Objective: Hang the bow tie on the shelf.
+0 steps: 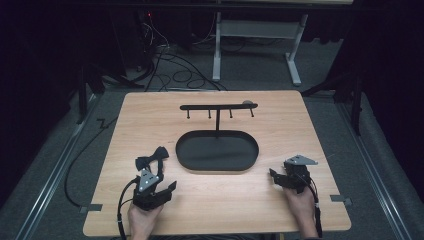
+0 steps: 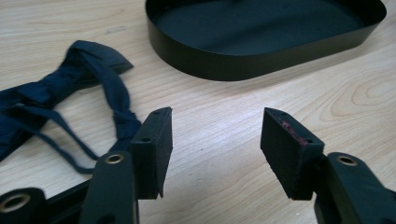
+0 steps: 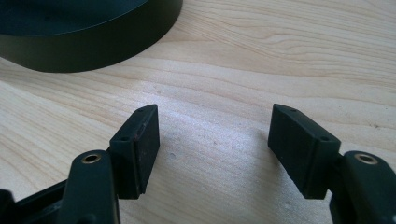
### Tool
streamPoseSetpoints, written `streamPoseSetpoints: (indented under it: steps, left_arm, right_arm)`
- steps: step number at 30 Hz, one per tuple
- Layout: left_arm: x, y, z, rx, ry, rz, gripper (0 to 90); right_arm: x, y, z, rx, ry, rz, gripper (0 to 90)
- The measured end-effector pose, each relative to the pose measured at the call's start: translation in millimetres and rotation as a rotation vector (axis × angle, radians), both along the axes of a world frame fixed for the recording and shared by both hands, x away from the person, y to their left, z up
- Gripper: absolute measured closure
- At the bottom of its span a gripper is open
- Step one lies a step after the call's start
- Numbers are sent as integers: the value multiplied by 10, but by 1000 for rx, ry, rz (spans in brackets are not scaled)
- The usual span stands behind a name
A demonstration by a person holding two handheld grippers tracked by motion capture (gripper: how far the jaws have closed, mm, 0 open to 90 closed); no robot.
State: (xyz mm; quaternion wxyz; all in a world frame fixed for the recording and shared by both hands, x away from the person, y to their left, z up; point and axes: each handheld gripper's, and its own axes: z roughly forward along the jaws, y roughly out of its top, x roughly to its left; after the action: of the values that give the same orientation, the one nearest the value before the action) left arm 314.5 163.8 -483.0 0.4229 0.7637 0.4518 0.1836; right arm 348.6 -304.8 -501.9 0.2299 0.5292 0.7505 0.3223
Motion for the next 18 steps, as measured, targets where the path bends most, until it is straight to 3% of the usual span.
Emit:
streamPoseSetpoints:
  steps: [9,18]
  left_arm:
    - [12,136,57,27,-3,39,469]
    - [160,181,74,66,14,54,495]
  right_arm:
    - [0,0,0,0,0,0,355]
    - [0,-3,0,1,0,-1,354]
